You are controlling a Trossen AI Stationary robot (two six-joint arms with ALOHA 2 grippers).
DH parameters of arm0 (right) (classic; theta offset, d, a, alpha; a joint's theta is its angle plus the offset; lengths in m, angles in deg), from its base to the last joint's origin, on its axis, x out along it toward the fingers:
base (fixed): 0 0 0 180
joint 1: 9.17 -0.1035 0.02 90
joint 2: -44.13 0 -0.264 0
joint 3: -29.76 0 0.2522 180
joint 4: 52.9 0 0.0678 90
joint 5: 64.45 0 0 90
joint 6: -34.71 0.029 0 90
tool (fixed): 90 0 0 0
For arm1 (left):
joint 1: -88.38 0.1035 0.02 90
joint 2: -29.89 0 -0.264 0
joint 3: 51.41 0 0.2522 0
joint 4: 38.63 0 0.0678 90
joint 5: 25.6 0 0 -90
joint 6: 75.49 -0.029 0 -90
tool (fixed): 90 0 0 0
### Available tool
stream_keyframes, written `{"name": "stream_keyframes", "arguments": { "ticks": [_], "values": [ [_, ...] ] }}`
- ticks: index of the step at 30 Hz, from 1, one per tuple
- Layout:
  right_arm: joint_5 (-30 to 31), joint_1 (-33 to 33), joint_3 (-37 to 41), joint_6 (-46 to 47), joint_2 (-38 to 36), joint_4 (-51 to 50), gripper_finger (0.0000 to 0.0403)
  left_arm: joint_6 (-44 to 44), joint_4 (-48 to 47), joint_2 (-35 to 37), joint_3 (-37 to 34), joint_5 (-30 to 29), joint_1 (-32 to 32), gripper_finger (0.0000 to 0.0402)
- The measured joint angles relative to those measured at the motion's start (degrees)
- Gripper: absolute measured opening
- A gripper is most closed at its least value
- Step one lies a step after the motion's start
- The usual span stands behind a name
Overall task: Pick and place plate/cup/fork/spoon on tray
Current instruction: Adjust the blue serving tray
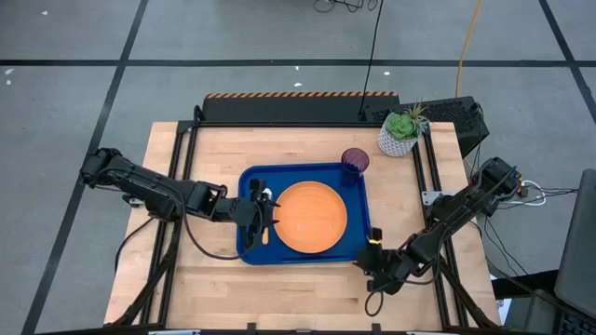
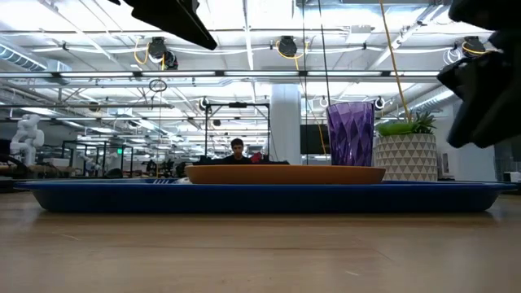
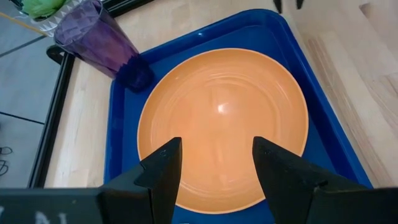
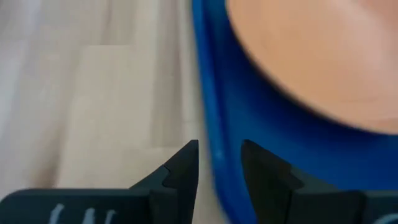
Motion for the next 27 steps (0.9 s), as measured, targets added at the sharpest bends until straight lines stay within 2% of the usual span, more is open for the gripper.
{"name": "stream_keyframes", "arguments": {
  "ticks": [3,7,21,27],
  "values": [
    [1.5,0.4,0.0,-0.7,0.0,-2.5,0.0114,0.1,0.0,0.0,0.0,0.0,0.0,0.02],
    [0.1,1.3,0.0,1.1,1.3,-5.4,0.0114,0.5,-0.1,0.0,0.0,0.0,-0.2,0.02],
    [-0.2,1.5,0.0,1.9,3.0,-6.2,0.0114,0.9,-0.5,0.0,0.0,0.0,-0.3,0.02],
    [-2.6,1.6,0.0,3.6,3.0,-6.0,0.0114,0.9,-0.5,0.0,0.0,0.0,-0.3,0.02]
  ]
}}
